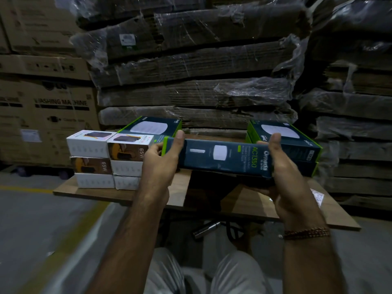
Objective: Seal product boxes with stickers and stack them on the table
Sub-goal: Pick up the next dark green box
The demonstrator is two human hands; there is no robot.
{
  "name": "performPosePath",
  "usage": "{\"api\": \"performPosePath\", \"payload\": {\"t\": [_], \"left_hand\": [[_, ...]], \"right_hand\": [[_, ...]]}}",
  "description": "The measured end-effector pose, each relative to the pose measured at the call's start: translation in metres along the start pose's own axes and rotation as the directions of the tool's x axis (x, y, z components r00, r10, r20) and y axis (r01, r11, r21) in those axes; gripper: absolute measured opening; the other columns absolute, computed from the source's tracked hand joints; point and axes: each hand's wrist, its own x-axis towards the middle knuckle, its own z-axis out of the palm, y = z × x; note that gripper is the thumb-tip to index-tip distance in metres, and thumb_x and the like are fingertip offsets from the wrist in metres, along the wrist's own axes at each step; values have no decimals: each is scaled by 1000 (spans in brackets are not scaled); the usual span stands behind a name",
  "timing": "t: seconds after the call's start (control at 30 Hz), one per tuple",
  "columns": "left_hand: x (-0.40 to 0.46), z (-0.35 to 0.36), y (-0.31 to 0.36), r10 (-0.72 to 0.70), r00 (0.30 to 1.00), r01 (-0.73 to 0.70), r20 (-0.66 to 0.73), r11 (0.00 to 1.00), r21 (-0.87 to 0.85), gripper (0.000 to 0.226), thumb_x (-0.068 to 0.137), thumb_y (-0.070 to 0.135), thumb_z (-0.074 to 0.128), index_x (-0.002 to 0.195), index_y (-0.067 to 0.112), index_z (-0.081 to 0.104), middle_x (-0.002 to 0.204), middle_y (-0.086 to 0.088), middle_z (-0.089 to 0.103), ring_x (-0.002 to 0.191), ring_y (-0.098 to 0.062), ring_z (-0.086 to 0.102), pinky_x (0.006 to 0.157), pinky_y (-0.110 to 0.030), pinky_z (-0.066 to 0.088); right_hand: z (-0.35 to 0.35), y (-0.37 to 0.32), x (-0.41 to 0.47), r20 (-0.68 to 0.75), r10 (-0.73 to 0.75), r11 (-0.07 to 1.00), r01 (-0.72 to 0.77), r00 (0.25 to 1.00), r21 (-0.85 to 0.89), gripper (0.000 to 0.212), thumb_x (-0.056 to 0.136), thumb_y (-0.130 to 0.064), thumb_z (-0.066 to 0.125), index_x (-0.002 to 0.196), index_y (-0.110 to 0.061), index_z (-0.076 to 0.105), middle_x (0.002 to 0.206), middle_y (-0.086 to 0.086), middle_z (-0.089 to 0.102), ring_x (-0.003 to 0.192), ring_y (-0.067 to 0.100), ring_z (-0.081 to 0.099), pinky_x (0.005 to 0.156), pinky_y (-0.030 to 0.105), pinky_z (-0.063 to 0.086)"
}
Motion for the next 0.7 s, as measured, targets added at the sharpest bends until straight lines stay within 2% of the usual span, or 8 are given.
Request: {"api": "performPosePath", "payload": {"t": [0.1,0.23,0.33,0.4,0.47,0.53,0.6,0.7], "left_hand": [[4,-1,-14,-61,998,56,-19,981,-185,88,63,63,87,135,20,60,123,-1,75,110,-15,73,97,-43,62],[6,2,-42,-254,963,178,-95,857,-483,107,59,41,98,149,15,46,131,-15,70,108,-30,75,77,-50,67],[1,10,-53,-403,915,317,-4,726,-610,72,82,36,90,141,13,55,125,-20,72,105,-36,75,59,-49,65],[-2,15,-55,-455,880,438,136,667,-603,57,88,40,83,133,10,64,124,-22,74,109,-39,74,77,-60,64],[0,13,-58,-500,848,499,178,637,-588,48,95,38,77,132,9,67,126,-20,74,108,-37,72,84,-59,63],[2,9,-55,-532,830,523,168,636,-568,36,99,34,71,127,11,68,119,-18,73,97,-33,71,64,-51,66],[7,5,-54,-548,816,547,183,631,-551,26,100,30,69,117,11,70,114,-18,73,93,-33,71,55,-56,62],[10,1,-54,-557,804,577,208,647,-499,15,101,27,67,106,12,68,103,-15,74,89,-32,71,56,-62,60]], "right_hand": [[0,3,0,159,-10,1000,8,987,11,62,90,-73,44,132,-33,68,109,-5,80,103,25,78,85,49,64],[8,11,1,246,-62,994,80,967,-67,34,113,-39,43,129,-38,72,121,7,76,90,18,77,65,29,59],[19,20,3,335,-56,977,120,941,-175,37,113,-25,47,126,-47,74,162,4,48,120,19,68,69,24,56],[29,27,2,369,-85,948,190,926,-257,47,112,-13,49,126,-51,72,176,-1,16,154,14,37,72,22,59],[36,32,1,406,-105,940,224,908,-259,54,111,-3,46,130,-48,69,177,-1,6,160,12,21,75,20,59],[36,36,3,429,-125,939,246,895,-239,53,111,0,45,130,-43,70,176,-3,11,150,19,42,76,22,61],[33,39,8,392,-144,951,237,908,-198,50,110,2,46,132,-36,70,169,-4,34,105,25,69,74,32,66],[22,43,15,234,-192,961,231,953,-154,47,108,-1,53,144,-31,59,115,4,71,72,24,72,66,33,65]]}}
